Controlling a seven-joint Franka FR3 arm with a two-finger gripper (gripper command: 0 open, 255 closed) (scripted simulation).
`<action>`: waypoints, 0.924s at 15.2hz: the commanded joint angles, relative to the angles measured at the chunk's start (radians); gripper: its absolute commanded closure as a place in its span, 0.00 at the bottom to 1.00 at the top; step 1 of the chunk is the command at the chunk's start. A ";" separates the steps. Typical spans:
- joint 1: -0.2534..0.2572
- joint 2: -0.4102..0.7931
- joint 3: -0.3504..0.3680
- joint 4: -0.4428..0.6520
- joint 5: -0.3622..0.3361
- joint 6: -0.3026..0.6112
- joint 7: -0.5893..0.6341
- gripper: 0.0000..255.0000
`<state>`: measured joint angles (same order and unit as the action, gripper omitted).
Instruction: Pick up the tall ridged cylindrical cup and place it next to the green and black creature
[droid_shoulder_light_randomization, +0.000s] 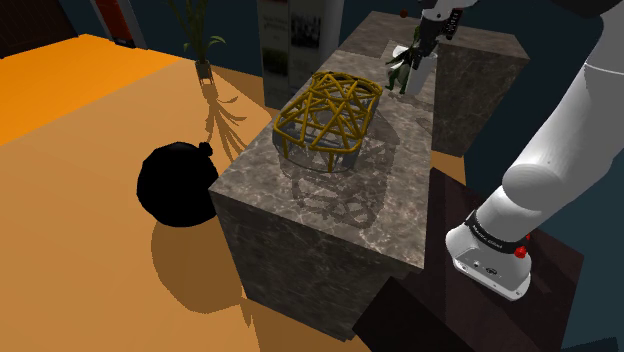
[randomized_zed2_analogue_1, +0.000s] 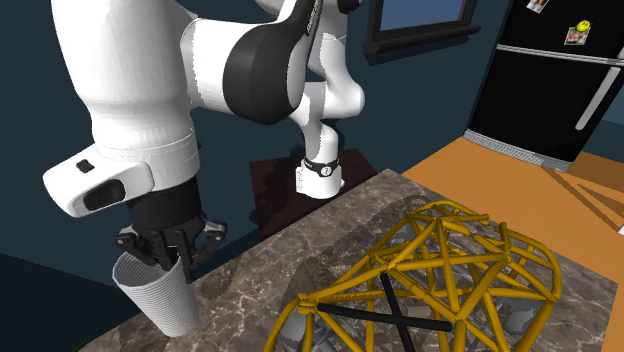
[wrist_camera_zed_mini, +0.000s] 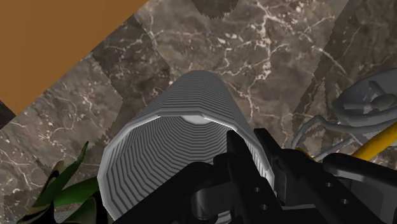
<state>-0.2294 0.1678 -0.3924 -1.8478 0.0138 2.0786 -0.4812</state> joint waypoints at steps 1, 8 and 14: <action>0.000 0.005 0.001 -0.021 0.002 0.027 0.000 1.00; -0.004 0.040 0.004 -0.074 0.018 0.112 -0.008 1.00; -0.006 0.056 0.006 -0.092 0.026 0.145 -0.012 1.00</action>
<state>-0.2352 0.2234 -0.3861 -1.9390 0.0393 2.2216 -0.4927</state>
